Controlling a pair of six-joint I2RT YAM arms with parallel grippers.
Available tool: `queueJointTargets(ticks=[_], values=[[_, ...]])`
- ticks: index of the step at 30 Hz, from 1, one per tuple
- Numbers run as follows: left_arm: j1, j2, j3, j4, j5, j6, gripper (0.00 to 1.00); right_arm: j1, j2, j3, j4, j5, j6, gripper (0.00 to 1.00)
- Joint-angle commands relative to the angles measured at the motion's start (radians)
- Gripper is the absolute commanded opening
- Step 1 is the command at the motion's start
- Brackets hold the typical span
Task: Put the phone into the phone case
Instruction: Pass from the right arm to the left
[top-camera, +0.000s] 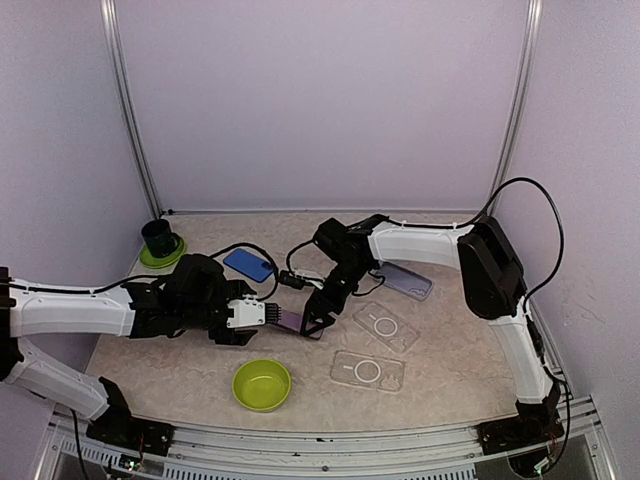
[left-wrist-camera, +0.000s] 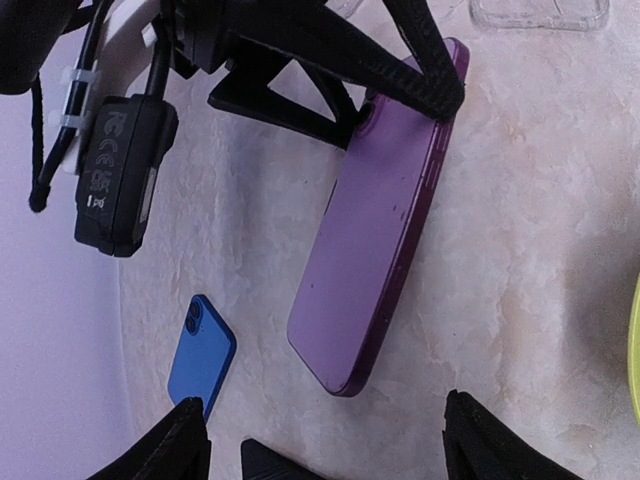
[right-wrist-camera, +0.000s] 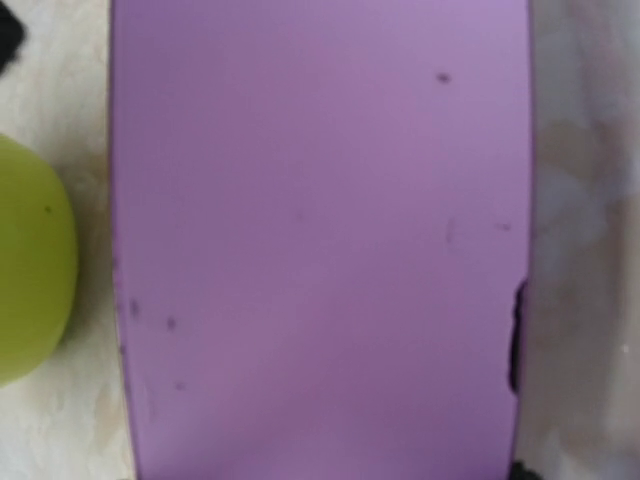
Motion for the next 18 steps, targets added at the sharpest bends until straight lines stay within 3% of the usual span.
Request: queueJointTargets(ticks=[1,18], values=[[-0.026,0.04,0.038,0.039,-0.046,0.07,0.76,-0.005,-0.013,0.027,0.018,-0.07,-0.013,0.49],[-0.071,0.145,0.055,0.115,-0.111,0.101,0.51,-0.005,0.0,0.013,0.014,-0.131,-0.029,0.49]])
